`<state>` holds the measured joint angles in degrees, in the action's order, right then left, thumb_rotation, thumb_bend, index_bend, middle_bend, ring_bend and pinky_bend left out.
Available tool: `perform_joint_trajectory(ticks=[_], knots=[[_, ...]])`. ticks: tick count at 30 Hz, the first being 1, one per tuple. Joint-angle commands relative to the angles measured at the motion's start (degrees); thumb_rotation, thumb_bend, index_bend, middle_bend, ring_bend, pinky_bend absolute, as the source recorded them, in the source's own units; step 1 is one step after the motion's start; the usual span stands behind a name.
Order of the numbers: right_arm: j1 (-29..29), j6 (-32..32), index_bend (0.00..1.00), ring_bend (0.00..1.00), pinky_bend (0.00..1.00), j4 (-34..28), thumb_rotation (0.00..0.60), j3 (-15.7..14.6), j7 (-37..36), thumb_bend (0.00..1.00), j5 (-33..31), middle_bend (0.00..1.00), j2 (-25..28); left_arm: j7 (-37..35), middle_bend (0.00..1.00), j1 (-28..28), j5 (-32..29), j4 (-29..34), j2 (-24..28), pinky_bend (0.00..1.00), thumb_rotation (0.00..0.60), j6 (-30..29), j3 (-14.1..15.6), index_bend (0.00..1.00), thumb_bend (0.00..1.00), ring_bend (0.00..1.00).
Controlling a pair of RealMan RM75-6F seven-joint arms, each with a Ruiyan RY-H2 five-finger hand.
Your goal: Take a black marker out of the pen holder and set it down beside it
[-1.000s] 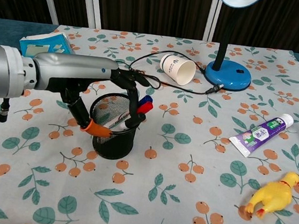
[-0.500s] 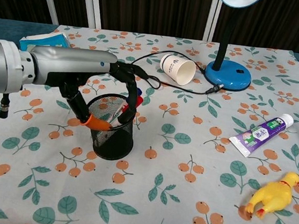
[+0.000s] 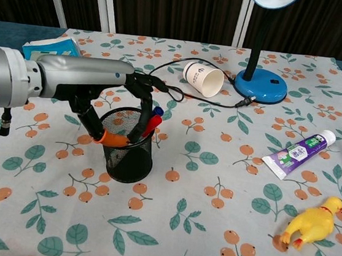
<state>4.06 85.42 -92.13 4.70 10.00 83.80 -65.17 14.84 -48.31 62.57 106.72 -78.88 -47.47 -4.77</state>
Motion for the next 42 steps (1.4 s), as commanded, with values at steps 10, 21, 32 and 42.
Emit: perform_joint_trajectory(ticks=[10,21,32,42], knots=[[0.04,-0.18,0.02,0.07,0.18,-0.17,0.600,0.00,0.14,0.15,-0.21,0.00,0.03,0.24,0.03,-0.26,-0.34,0.05,0.23,0.00,0.600,-0.28,0.22,0.53,0.34,0.00],[0.04,-0.24,0.02,0.07,0.18,-0.25,0.600,-0.03,0.02,0.15,-0.21,0.00,0.16,0.25,0.04,-0.57,-0.51,-0.35,-0.31,0.00,0.600,-0.36,0.31,0.55,0.35,0.00],[0.06,-0.25,0.02,0.07,0.18,-0.21,0.600,-0.05,0.05,0.15,-0.18,0.00,0.10,-2.38,0.04,0.64,1.72,3.11,3.20,0.00,0.600,-1.96,-0.49,0.57,0.36,0.00],[0.05,-0.40,0.02,0.07,0.18,-0.37,0.600,-0.05,0.27,0.15,-0.47,0.00,0.10,-10.14,0.04,4.10,9.03,10.16,13.44,0.00,0.600,-6.65,-3.50,0.57,0.36,0.00]])
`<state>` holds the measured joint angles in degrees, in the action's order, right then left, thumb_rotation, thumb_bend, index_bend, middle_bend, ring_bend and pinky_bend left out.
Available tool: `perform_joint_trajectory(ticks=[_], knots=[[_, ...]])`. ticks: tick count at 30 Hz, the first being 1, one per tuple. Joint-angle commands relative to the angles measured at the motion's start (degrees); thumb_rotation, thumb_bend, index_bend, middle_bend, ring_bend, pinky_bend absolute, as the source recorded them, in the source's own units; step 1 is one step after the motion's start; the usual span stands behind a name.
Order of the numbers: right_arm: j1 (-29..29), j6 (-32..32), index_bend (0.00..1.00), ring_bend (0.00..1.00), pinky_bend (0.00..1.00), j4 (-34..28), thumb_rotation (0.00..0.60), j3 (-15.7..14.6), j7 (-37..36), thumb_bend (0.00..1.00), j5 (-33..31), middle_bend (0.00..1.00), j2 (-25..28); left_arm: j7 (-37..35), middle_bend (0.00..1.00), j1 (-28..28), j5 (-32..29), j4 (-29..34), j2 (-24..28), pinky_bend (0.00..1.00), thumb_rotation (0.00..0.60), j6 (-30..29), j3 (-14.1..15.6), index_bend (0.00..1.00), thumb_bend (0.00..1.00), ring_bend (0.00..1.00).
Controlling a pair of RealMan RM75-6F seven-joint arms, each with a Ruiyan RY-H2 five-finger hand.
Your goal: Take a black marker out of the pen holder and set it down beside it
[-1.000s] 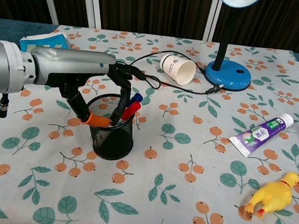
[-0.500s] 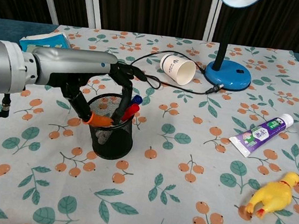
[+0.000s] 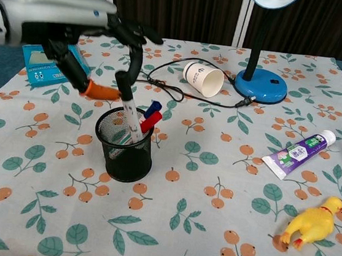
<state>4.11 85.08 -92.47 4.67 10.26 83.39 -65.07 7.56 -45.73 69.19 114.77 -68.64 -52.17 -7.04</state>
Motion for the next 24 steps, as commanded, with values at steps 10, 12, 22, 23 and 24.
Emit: perform_joint_trajectory(ticks=[10,12,22,23,24], knots=[[-0.02,-0.17,0.02,0.07,0.18,-0.27,0.600,-0.01,0.47,0.15,-0.35,0.00,0.03,-17.57,0.05,7.00,12.65,2.61,14.10,0.00,0.600,-6.55,-1.80,0.57,0.36,0.00],[-0.02,-0.13,0.02,0.07,0.18,-0.31,0.600,0.03,0.53,0.15,-0.40,0.00,0.00,-19.84,0.05,7.89,13.72,0.63,14.79,0.00,0.600,-7.28,-1.48,0.57,0.36,0.00],[-0.06,-0.08,0.02,0.07,0.18,-0.35,0.600,0.07,0.65,0.15,-0.53,0.00,-0.06,-26.04,0.05,8.53,10.12,-13.85,9.96,0.00,0.600,-4.47,-0.62,0.57,0.36,0.00],[-0.05,-0.12,0.02,0.07,0.18,-0.36,0.600,0.08,0.68,0.15,-0.57,0.00,-0.07,-26.59,0.05,8.29,9.51,-15.63,8.89,0.00,0.600,-3.71,-0.65,0.57,0.36,0.00],[-0.04,-0.14,0.02,0.07,0.18,-0.36,0.600,0.08,0.72,0.15,-0.58,0.00,-0.08,-26.90,0.05,8.03,9.04,-16.84,8.13,0.00,0.600,-2.95,-0.62,0.56,0.36,0.00]])
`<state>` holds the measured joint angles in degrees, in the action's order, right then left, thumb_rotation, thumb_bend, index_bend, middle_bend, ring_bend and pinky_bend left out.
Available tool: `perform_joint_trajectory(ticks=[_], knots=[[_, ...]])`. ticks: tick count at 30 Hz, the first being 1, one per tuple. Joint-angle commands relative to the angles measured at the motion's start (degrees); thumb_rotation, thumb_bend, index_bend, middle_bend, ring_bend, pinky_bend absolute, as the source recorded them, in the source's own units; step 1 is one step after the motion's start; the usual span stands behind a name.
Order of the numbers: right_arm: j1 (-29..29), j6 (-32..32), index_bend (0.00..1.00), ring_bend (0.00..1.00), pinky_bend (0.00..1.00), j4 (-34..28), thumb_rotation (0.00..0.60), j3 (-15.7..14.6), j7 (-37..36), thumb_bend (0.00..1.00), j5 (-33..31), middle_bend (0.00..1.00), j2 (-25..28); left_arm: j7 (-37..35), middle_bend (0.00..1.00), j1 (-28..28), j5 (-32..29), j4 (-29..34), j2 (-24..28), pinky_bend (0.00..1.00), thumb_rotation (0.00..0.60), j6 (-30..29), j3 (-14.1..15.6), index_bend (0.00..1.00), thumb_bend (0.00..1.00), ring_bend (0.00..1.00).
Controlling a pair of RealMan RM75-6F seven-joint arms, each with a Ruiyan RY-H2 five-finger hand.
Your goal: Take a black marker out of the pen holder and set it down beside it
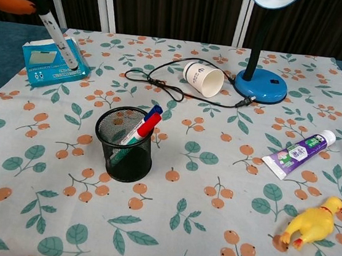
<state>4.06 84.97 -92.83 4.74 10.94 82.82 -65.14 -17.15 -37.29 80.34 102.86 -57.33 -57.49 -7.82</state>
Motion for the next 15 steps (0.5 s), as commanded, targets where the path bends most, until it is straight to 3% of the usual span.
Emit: perform_joint_trajectory(ticks=[1,15], knots=[[0.01,-0.03,0.02,0.07,0.18,-0.01,0.600,0.00,0.06,0.15,-0.02,0.00,-0.02,-2.39,0.05,-0.71,-2.55,-6.03,-3.94,0.00,0.600,3.20,0.20,0.56,0.36,0.00],[0.04,-0.06,0.02,0.07,0.18,-0.02,0.600,-0.03,-0.40,0.15,0.13,0.00,0.11,3.72,0.04,-4.67,-9.38,-14.71,-12.88,0.00,0.600,10.70,-0.37,0.48,0.36,0.00]])
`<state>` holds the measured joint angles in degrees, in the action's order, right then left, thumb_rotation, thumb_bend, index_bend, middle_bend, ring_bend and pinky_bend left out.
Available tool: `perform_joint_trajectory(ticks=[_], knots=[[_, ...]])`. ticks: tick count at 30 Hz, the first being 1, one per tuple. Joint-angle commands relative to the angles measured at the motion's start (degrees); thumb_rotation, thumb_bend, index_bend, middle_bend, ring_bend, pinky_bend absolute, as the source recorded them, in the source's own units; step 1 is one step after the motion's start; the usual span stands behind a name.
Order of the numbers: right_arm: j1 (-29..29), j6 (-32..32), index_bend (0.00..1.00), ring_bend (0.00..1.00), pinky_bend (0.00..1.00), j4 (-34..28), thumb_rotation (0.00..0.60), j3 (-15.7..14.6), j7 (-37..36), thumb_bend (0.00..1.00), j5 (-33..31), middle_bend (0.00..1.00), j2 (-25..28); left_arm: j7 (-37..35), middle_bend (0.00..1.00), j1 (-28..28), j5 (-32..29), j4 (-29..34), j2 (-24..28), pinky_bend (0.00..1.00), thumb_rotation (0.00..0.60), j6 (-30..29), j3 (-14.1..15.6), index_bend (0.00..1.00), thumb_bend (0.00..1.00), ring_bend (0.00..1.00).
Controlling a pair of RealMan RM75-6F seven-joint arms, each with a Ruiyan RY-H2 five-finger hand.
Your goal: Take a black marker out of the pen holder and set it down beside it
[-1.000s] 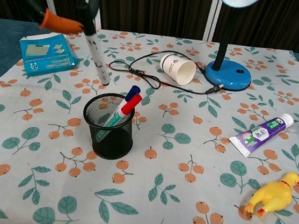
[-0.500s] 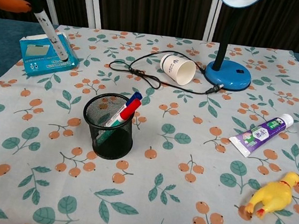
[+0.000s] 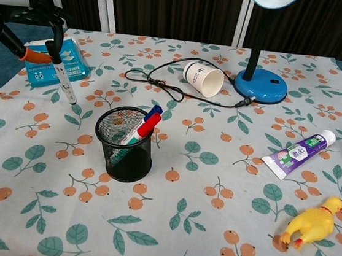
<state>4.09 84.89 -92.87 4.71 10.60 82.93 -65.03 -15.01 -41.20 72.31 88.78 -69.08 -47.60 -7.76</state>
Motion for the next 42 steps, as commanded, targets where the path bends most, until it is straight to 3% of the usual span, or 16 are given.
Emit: perform_joint_trajectory(ticks=[1,4,11,15,19,24,28,33,39,42], knots=[[0.00,0.01,0.02,0.07,0.18,-0.01,0.600,0.00,-0.12,0.15,0.04,0.00,0.01,2.76,0.04,-1.16,-2.21,-0.78,-1.66,0.00,0.600,1.22,-0.61,0.48,0.36,0.00],[0.00,-0.01,0.02,0.07,0.18,-0.05,0.600,-0.04,-0.10,0.15,0.05,0.00,0.04,5.84,0.03,-2.21,-4.39,-0.82,-2.79,0.00,0.600,2.25,-0.93,0.41,0.36,0.00],[0.00,-0.03,0.02,0.07,0.18,-0.06,0.600,0.01,-0.06,0.15,-0.06,0.00,0.05,15.43,0.02,-4.78,-9.99,2.27,-4.21,0.00,0.600,2.96,-1.20,0.17,0.26,0.00],[-0.01,-0.02,0.02,0.07,0.18,-0.06,0.600,0.00,-0.20,0.15,-0.03,0.00,0.10,17.55,0.02,-3.86,-8.84,6.73,-3.67,0.00,0.600,-1.70,-2.04,0.15,0.26,0.00],[-0.02,-0.01,0.02,0.07,0.18,-0.06,0.600,-0.03,-0.31,0.15,0.05,0.00,0.17,19.42,0.02,-1.28,-3.73,10.42,-2.03,0.00,0.600,-8.33,-1.52,0.15,0.26,0.00],[-0.03,0.05,0.02,0.07,0.18,-0.03,0.600,-0.05,-0.08,0.15,0.09,0.00,0.10,26.18,0.02,3.64,2.43,13.32,0.64,0.00,0.600,-17.99,1.17,0.14,0.26,0.00],[-0.04,0.01,0.02,0.07,0.18,-0.12,0.600,-0.02,0.03,0.15,-0.08,0.00,0.04,31.49,0.02,7.94,3.04,14.73,2.57,0.00,0.600,-23.36,3.60,0.11,0.26,0.00],[-0.06,0.04,0.02,0.07,0.18,-0.22,0.600,0.10,0.17,0.15,-0.33,0.00,0.02,26.82,0.01,13.62,5.24,14.95,6.01,0.00,0.600,-26.94,7.02,0.11,0.26,0.00],[-0.02,0.11,0.02,0.07,0.18,-0.08,0.600,0.16,0.24,0.15,-0.28,0.00,-0.08,26.32,0.01,20.77,11.43,10.60,5.93,0.00,0.600,-32.88,12.64,0.11,0.26,0.00],[-0.07,0.34,0.02,0.07,0.18,0.02,0.600,0.11,0.30,0.15,-0.02,0.00,-0.13,24.81,0.01,23.82,13.82,8.20,5.08,0.00,0.600,-36.48,13.66,0.11,0.26,0.00]])
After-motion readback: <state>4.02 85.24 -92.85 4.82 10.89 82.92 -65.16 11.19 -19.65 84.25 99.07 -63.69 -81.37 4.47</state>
